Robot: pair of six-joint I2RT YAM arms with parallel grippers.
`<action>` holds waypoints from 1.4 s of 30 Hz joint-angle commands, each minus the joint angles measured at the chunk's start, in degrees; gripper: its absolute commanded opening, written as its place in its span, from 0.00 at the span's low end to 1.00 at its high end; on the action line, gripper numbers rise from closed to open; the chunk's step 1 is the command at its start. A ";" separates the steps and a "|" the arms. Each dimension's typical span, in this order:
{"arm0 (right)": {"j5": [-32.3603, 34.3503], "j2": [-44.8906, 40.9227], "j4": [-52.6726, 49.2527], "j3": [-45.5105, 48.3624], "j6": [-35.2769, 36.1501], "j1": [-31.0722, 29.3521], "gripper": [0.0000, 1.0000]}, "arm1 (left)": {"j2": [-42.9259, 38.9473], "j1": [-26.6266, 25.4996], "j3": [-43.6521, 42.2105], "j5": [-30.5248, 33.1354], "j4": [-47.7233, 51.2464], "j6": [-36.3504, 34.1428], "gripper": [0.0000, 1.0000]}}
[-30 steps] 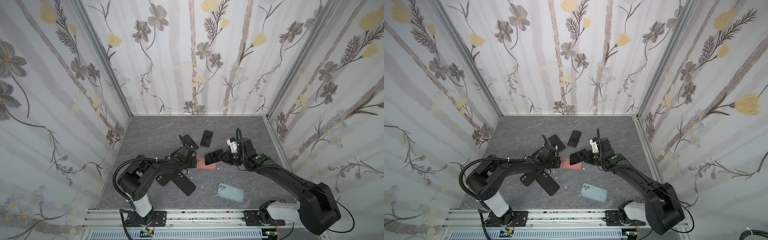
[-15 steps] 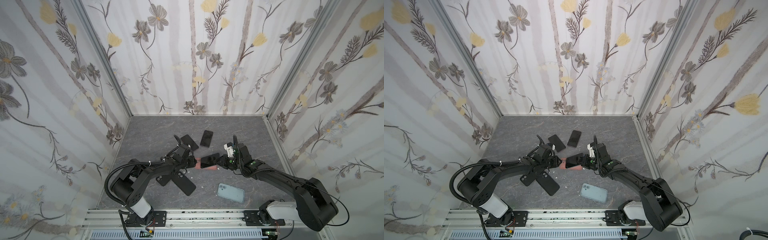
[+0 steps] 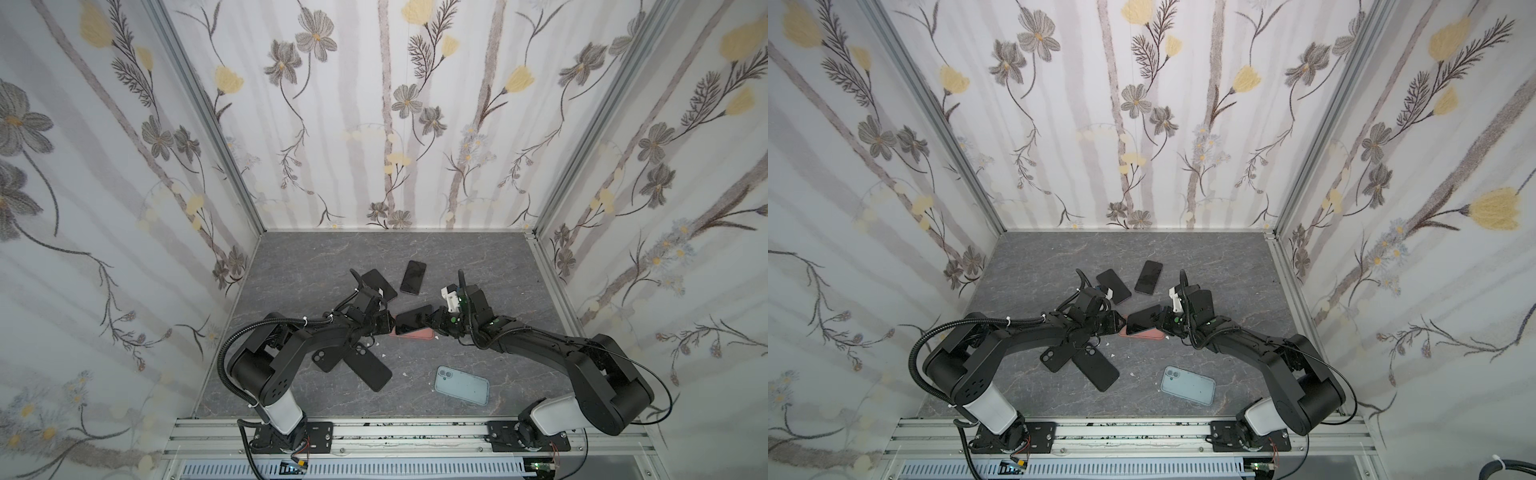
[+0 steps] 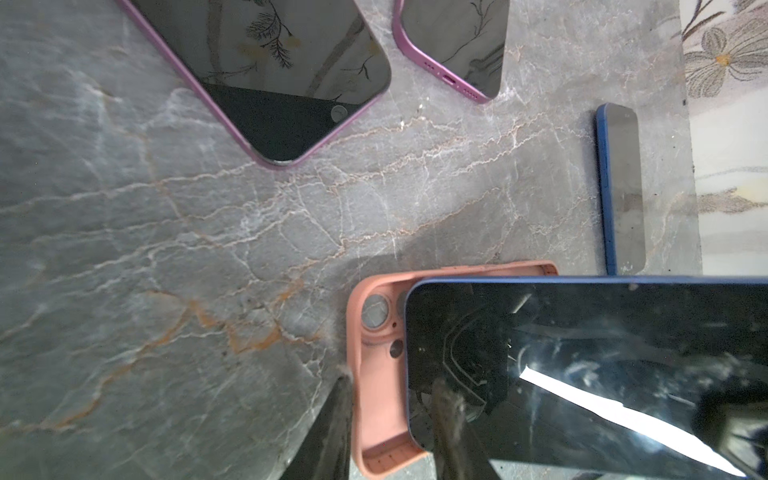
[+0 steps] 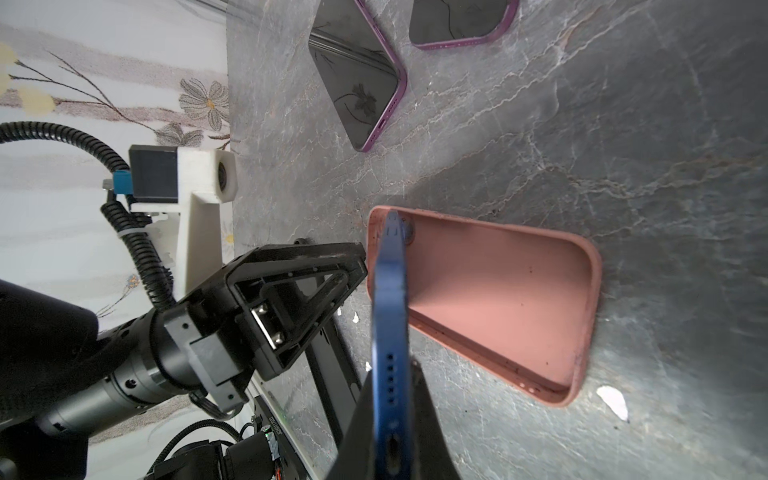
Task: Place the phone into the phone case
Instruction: 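Lower the phone into the pink case with the right gripper and release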
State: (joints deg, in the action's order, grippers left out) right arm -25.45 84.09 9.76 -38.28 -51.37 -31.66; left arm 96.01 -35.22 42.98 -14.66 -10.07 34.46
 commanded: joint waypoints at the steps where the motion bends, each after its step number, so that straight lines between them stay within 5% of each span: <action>1: -0.89 0.59 3.10 -0.29 -0.32 -0.07 0.00 | -0.57 -0.28 -1.19 -2.14 -2.86 1.25 0.31; 10: -1.53 0.71 0.71 -1.43 0.90 -0.08 0.00 | -1.94 -0.84 -3.22 -6.92 -5.45 4.13 0.32; 20: -2.11 0.51 0.18 -1.40 2.07 -0.42 0.00 | -4.81 1.47 -2.77 0.68 -3.13 1.49 0.33; 31: -2.74 4.42 4.13 0.99 1.55 -0.10 0.00 | 3.10 1.05 -2.33 -7.94 -6.36 3.34 0.34; 42: -6.48 6.67 2.64 1.52 3.85 2.31 0.02 | 4.82 0.47 -0.35 -4.41 -2.61 -1.31 0.34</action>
State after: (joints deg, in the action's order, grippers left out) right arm -30.89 90.11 16.88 -37.36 -50.00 -29.69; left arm 99.59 -34.04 42.48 -18.59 -15.27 35.51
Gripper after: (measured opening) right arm 0.081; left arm 0.343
